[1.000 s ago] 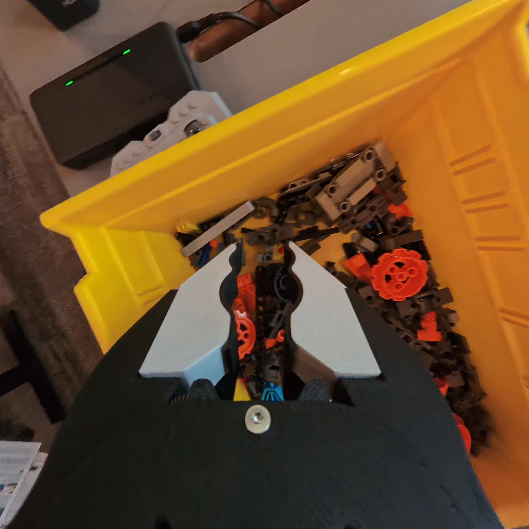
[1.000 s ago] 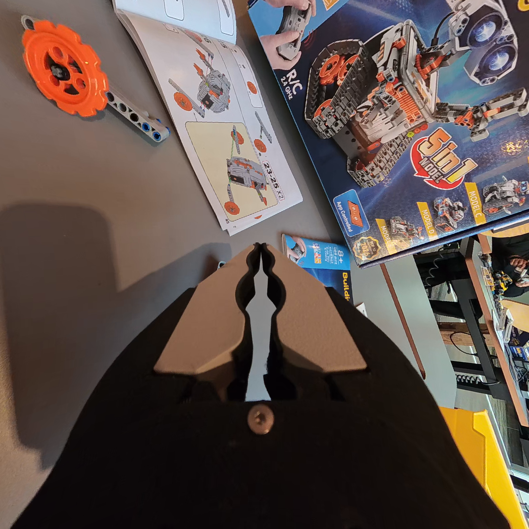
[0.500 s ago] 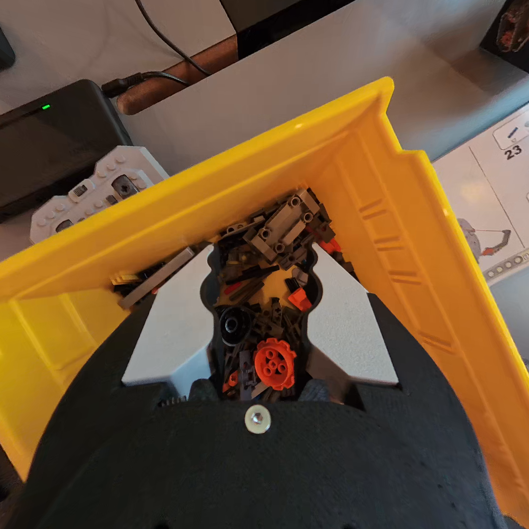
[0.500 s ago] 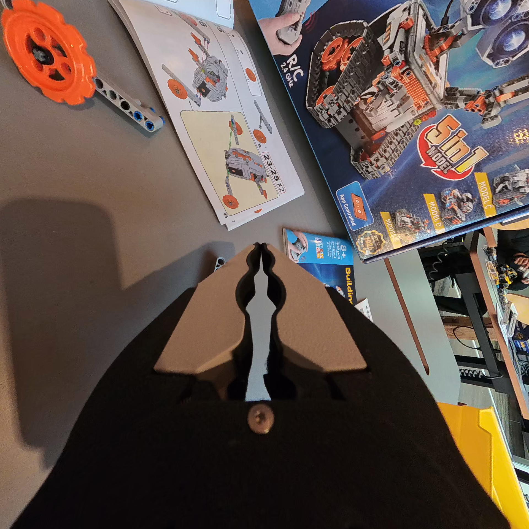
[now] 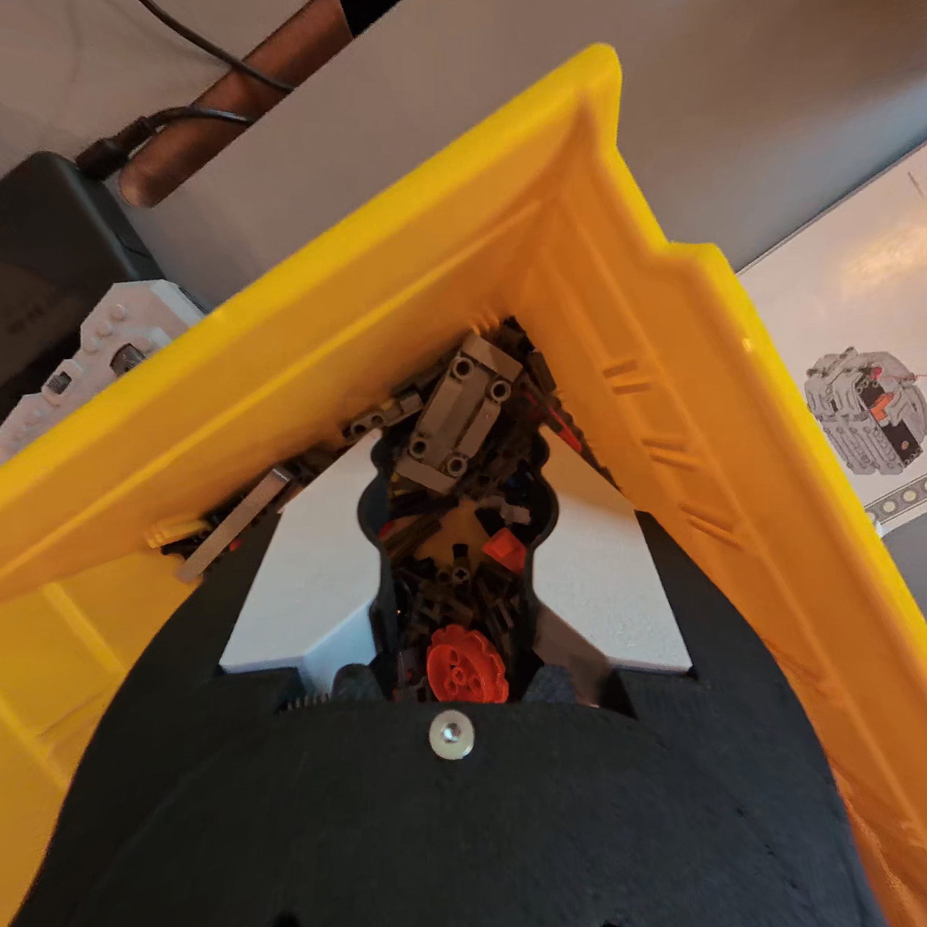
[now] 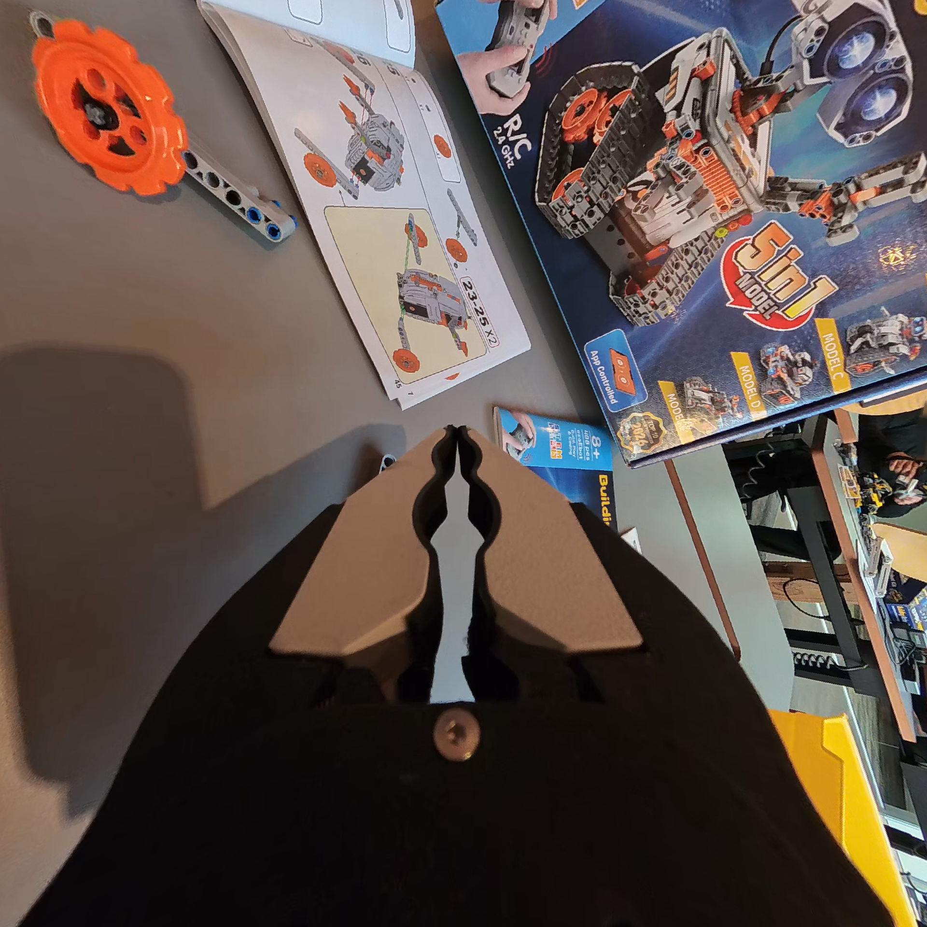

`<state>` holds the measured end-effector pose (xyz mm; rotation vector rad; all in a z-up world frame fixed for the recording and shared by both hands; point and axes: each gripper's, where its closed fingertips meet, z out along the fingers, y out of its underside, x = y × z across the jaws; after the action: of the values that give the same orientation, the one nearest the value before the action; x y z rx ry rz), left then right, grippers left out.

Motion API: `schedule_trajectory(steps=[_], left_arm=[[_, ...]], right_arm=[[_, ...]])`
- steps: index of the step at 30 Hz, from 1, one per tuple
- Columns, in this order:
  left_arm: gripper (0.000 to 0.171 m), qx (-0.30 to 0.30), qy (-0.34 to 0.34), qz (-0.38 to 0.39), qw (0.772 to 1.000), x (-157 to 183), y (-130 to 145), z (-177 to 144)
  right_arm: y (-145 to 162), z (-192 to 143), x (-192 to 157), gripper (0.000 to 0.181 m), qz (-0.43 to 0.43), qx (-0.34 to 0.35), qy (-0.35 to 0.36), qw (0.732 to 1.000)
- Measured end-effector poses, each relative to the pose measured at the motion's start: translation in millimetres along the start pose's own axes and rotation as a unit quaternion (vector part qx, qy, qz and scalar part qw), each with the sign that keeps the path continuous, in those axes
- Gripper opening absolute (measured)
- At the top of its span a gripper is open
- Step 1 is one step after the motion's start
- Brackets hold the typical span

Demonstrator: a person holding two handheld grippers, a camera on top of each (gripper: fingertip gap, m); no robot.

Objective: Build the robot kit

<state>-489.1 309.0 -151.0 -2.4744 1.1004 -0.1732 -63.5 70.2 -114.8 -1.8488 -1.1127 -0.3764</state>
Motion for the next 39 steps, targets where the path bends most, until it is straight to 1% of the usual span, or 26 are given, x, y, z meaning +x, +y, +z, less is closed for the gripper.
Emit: schedule_trajectory(steps=[1, 2, 3, 5, 10, 14, 16, 18, 21, 23, 25, 27, 30, 32, 36, 37, 39], left_arm=[[0.047, -0.004, -0.005, 0.006, 1.0, -1, 2, -1], [0.033, -0.01, -0.01, 0.016, 1.0, -1, 4, -1], [0.025, -0.02, -0.011, 0.026, 0.999, 0, 8, -2], [0.025, -0.044, -0.008, 0.034, 0.998, 2, 16, -2], [0.024, -0.07, -0.013, 0.014, 0.997, -5, 28, -7], [0.024, -0.115, -0.055, -0.004, 0.992, -27, 51, -19], [0.024, -0.107, -0.06, -0.018, 0.992, -35, 54, -23], [0.024, -0.094, -0.07, -0.053, 0.992, -47, 55, -29], [0.024, -0.091, -0.088, -0.087, 0.988, -63, 64, -38], [0.028, -0.089, -0.105, -0.104, 0.985, -73, 69, -45], [0.034, -0.067, -0.102, -0.125, 0.985, -76, 65, -51], [0.043, -0.03, -0.081, -0.145, 0.986, -71, 53, -55], [0.045, 0.035, -0.022, -0.154, 0.987, -52, 25, -60], [0.045, 0.062, 0.006, -0.147, 0.987, -41, 11, -60], [0.042, 0.067, 0.022, -0.114, 0.991, -28, -1, -44], [0.045, 0.066, 0.026, -0.106, 0.992, -25, -3, -37], [0.062, 0.073, 0.026, -0.083, 0.993, -20, -11, -23]], right_arm=[[0, 0, 0, 0.0, 0.0, 0.001, 0.0, 1.0], [0, -1, 0, 0.0, 0.001, 0.001, 0.0, 1.0], [0, -1, 0, 0.0, 0.001, 0.001, 0.0, 1.0], [0, 0, 0, 0.0, 0.0, 0.001, -0.001, 1.0], [1, 1, -2, 0.0, -0.001, -0.002, -0.004, 1.0], [2, 1, -1, 0.0, 0.0, -0.003, -0.003, 1.0], [2, 1, -1, 0.0, 0.001, -0.003, -0.002, 1.0], [3, 1, -1, 0.0, 0.001, -0.004, -0.004, 1.0], [3, 2, -1, 0.0, 0.001, -0.006, -0.005, 1.0], [3, 2, -2, 0.0, 0.001, -0.006, -0.005, 1.0], [3, 2, -2, 0.0, 0.001, -0.007, -0.006, 1.0], [4, 2, -2, 0.0, 0.001, -0.007, -0.007, 1.0], [4, 3, -2, 0.0, 0.001, -0.008, -0.008, 1.0], [5, 3, -3, 0.0, 0.001, -0.01, -0.008, 1.0], [6, 4, -2, 0.0, 0.004, -0.01, -0.007, 1.0], [6, 4, -2, 0.0, 0.004, -0.01, -0.008, 1.0], [8, 5, -2, 0.0, 0.005, -0.014, -0.009, 1.0]])
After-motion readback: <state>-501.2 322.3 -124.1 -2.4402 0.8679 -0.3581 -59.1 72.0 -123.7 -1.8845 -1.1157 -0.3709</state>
